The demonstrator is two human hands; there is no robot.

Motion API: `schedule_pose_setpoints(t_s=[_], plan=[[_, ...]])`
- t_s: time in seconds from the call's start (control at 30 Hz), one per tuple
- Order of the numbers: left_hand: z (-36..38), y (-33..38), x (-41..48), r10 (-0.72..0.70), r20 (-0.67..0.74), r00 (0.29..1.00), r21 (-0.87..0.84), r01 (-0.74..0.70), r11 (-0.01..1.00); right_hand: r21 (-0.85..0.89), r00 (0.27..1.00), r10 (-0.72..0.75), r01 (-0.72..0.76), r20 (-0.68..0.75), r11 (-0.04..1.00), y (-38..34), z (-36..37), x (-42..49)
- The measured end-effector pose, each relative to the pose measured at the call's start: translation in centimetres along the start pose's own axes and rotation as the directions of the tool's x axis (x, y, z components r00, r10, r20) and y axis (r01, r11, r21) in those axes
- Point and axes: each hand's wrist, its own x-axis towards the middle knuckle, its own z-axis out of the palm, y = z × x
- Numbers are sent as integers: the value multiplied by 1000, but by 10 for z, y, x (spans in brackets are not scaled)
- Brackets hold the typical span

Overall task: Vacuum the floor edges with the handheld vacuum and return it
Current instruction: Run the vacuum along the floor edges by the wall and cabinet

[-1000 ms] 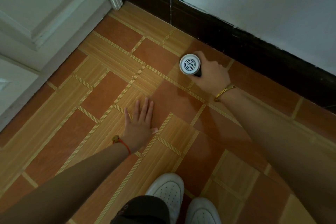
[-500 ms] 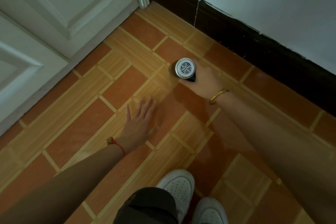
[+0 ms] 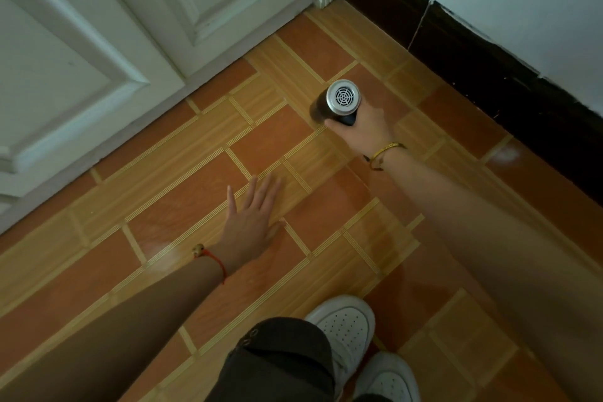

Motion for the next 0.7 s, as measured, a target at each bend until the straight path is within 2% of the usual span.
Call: schedule_pose_setpoints(t_s=[0.17, 0.23, 0.33, 0.4, 0.57, 0.7], plan=[[1, -10, -10, -50, -8, 999, -28, 49, 998, 10, 988, 3, -4, 153, 1000, -18, 16, -3], [0, -14, -16, -83, 5, 997, -36, 83, 996, 36, 991, -23, 18, 135, 999, -27, 26, -5], [3, -23, -25, -135, 20, 991, -51, 135, 989, -29, 999, -42, 43, 32, 999, -34, 42, -3], [6, -29, -32, -167, 25, 986, -70, 169, 983, -59, 999, -41, 42, 26, 997, -38, 53, 0], [12, -46, -45, -263, 40, 964, -100, 266, 959, -47, 972, -128, 139, 199, 989, -54, 78, 5], [14, -63, -53, -327, 21, 945, -136, 327, 935, -35, 947, -183, 199, 265, 979, -72, 105, 13]])
